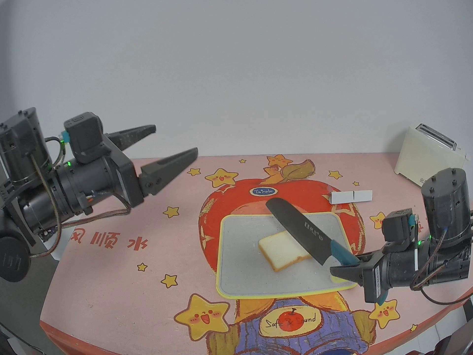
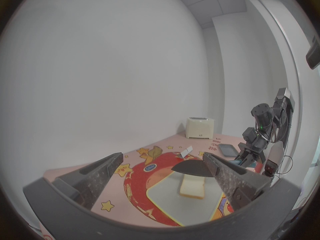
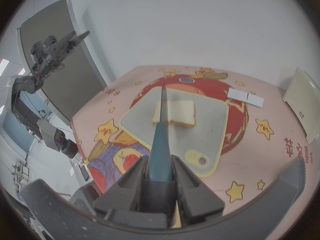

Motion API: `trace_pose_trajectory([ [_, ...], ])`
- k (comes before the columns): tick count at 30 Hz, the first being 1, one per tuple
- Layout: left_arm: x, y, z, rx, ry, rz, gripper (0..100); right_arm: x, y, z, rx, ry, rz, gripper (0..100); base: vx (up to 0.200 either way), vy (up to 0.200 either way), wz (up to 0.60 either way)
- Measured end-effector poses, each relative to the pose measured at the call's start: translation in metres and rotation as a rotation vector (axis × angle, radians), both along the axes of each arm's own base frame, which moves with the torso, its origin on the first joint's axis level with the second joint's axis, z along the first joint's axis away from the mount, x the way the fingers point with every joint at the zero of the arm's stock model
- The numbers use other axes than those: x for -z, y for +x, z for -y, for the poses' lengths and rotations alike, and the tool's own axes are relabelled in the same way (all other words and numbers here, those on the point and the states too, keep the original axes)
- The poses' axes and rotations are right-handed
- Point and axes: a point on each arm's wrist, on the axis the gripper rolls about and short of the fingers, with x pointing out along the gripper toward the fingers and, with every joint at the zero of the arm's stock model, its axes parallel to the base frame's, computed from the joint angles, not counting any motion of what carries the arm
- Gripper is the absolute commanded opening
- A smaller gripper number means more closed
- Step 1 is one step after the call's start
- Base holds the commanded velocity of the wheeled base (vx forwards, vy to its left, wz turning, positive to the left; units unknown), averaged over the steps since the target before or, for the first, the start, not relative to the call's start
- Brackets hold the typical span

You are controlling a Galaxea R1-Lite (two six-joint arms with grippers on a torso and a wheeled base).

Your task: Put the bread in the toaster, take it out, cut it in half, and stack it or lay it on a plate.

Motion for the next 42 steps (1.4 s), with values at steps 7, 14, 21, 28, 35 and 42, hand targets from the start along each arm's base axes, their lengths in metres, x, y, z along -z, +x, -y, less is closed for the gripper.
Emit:
trace_pose_trajectory([
  [7,0.015,0.008,0.007,0.046,0.049,-0.106,100,0.004,0.003,0.002,0.013,-0.014,-0.010,0,0.000,0.000,0.00],
  [14,0.010,0.023,0.017,0.124,0.048,-0.106,100,0.006,0.005,0.003,0.020,-0.020,-0.017,0,0.000,0.000,0.00],
  [21,0.011,0.039,0.035,0.153,0.046,-0.103,0,0.008,0.005,0.001,0.014,-0.027,-0.023,0,0.000,0.000,0.00],
  [28,0.017,0.060,0.049,0.158,0.038,-0.127,0,0.008,0.004,0.001,0.013,-0.029,-0.024,0,0.000,0.000,0.00],
  [35,0.033,0.077,0.059,0.164,0.050,-0.166,0,0.009,0.003,0.001,0.010,-0.033,-0.026,0,0.000,0.000,0.00],
  [42,0.040,0.089,0.075,0.189,0.053,-0.169,0,0.011,0.001,-0.002,-0.007,-0.037,-0.031,0,0.000,0.000,0.00],
])
